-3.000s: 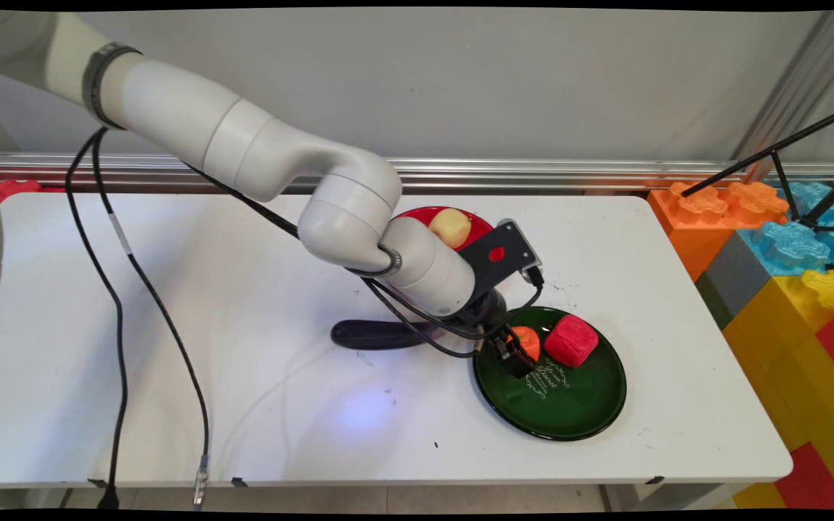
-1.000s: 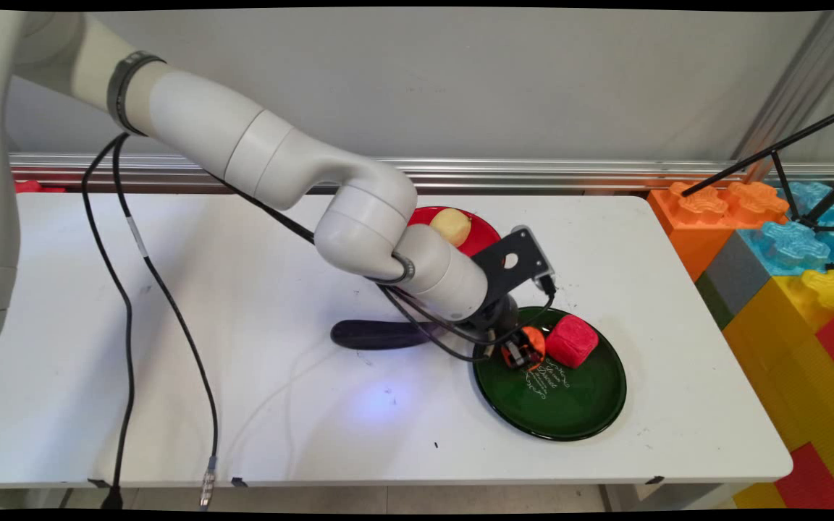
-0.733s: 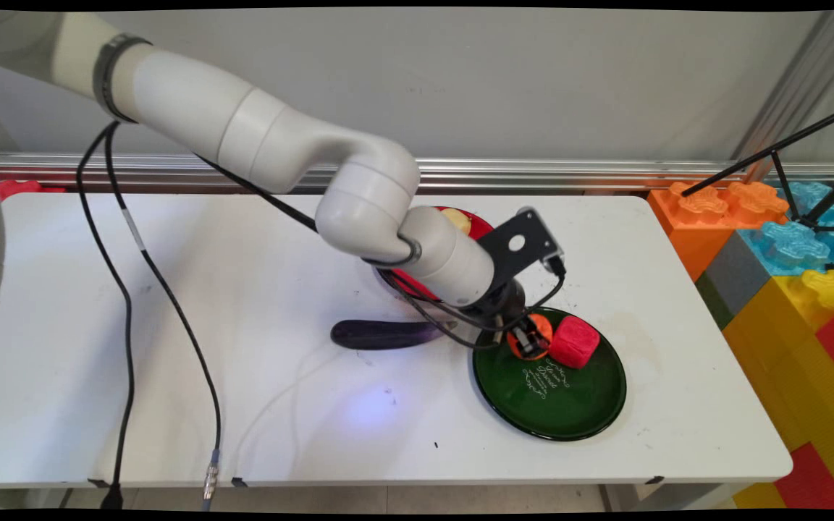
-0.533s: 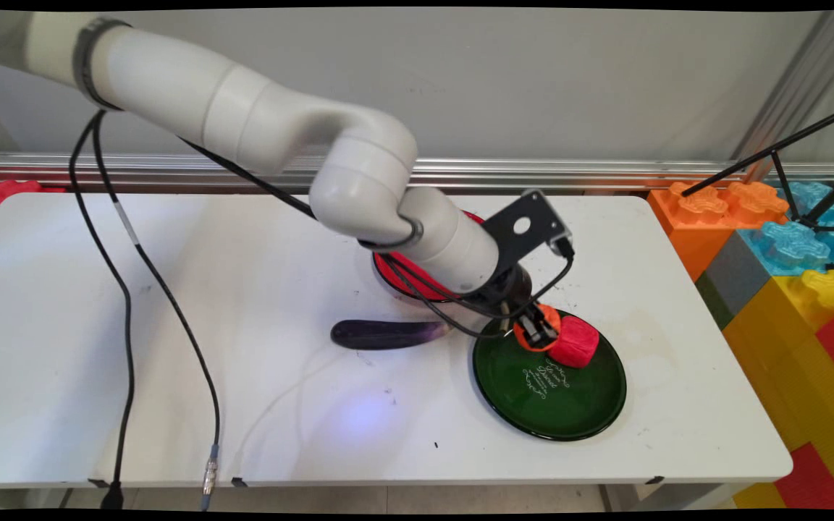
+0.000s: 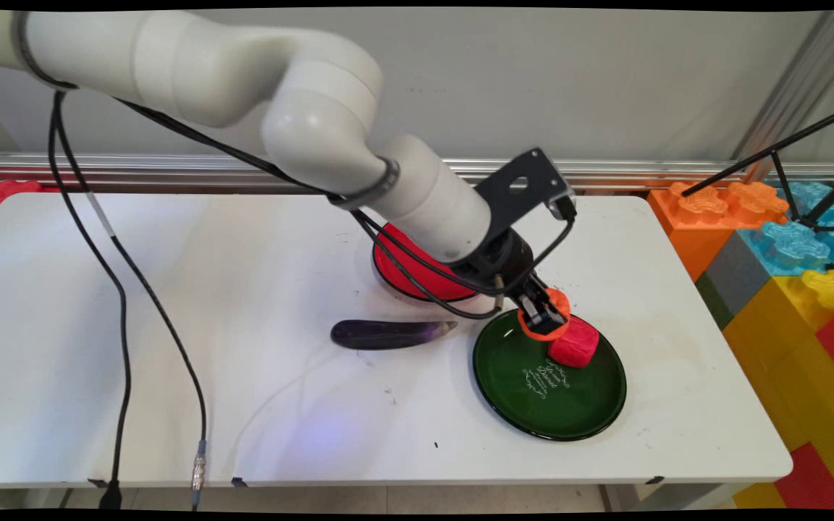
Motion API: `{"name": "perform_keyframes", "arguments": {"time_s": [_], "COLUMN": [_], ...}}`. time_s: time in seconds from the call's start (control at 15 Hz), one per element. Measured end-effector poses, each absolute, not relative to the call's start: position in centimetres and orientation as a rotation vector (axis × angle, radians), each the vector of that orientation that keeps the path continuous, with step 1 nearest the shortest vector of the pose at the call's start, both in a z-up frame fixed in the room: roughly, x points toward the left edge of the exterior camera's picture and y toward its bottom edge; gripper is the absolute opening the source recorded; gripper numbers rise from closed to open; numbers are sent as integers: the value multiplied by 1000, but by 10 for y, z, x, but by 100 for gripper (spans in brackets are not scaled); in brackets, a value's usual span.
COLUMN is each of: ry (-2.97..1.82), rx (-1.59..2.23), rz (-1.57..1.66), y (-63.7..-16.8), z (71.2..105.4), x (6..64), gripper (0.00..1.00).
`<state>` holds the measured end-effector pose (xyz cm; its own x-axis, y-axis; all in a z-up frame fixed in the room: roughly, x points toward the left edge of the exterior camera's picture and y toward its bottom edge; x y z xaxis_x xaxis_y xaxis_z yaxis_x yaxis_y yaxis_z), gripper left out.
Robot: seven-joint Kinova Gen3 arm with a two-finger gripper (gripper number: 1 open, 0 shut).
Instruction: Place the picked object on the table
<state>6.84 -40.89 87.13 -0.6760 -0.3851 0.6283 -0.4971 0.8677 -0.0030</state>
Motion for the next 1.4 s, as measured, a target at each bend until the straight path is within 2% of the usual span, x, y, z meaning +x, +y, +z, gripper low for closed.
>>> {"name": "perform_keyframes", "arguments": {"time_s": [0.33,0.67,1.4], "ry": [-2417,-2462,-2561], "rx": [562,500,378], "rz": [204,170,162], "y": [-394,-375,-348], "z": [893,898,867], "x": [90,119,175], "gripper": [0,0,0]}}
